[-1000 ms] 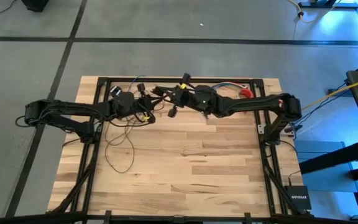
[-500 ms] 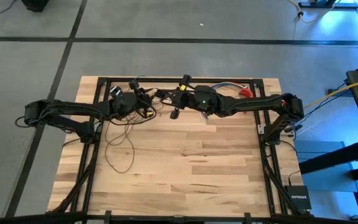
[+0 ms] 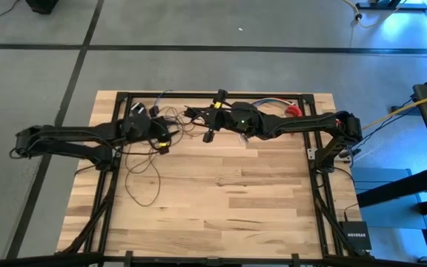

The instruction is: Coiling cords

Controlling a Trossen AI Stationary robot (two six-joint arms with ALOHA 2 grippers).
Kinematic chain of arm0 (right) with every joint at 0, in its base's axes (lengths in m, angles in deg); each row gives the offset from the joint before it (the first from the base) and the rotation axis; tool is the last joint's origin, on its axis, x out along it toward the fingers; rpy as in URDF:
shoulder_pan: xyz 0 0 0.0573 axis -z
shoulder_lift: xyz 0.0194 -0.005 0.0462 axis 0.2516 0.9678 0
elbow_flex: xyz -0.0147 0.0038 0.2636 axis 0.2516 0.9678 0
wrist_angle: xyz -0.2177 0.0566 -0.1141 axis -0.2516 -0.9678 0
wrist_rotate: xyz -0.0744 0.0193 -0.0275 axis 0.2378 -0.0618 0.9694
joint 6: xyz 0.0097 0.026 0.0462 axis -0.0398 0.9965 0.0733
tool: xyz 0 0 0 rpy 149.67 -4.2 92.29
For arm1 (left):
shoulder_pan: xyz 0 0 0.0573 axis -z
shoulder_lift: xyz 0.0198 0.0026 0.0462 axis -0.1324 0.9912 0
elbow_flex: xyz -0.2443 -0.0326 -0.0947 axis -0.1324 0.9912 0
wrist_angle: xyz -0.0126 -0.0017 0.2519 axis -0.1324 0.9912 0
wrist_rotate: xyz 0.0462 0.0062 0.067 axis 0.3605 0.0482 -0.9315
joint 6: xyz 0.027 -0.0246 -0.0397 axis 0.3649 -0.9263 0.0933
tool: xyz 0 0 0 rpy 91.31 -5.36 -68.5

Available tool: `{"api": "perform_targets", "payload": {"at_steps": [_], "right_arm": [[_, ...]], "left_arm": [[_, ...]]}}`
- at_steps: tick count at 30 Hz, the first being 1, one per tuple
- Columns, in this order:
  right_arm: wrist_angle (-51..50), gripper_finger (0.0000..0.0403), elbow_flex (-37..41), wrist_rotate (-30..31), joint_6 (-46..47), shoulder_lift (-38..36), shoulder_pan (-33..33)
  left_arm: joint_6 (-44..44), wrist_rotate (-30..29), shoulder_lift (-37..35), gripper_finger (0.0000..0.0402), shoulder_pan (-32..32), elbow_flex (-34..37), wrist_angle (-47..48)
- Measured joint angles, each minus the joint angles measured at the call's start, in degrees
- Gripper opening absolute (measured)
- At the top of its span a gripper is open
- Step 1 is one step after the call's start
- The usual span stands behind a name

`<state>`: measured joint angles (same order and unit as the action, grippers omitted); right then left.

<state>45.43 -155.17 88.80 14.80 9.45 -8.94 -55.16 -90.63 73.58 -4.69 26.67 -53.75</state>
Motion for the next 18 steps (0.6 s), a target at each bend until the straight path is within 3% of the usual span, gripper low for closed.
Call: {"api": "perform_targets", "payload": {"at_steps": [4, 9, 18], "right_arm": [[0.54, 0.0005, 0.00, -0.22, 0.15, 0.01, 0.00], [1.88, 0.0005, 0.02, 0.22, 0.12, 0.01, 0.00], [1.37, 0.0005, 0.02, 0.26, 0.20, 0.01, -0.03]], "left_arm": [[-4.51, 3.14, -0.84, 0.0139, -0.02, 6.58, -7.62], [-8.48, 8.49, 2.10, 0.0139, 0.02, 13.15, -25.32], [-11.10, 8.54, 14.73, 0.0139, 2.82, 11.77, -39.59]]}}
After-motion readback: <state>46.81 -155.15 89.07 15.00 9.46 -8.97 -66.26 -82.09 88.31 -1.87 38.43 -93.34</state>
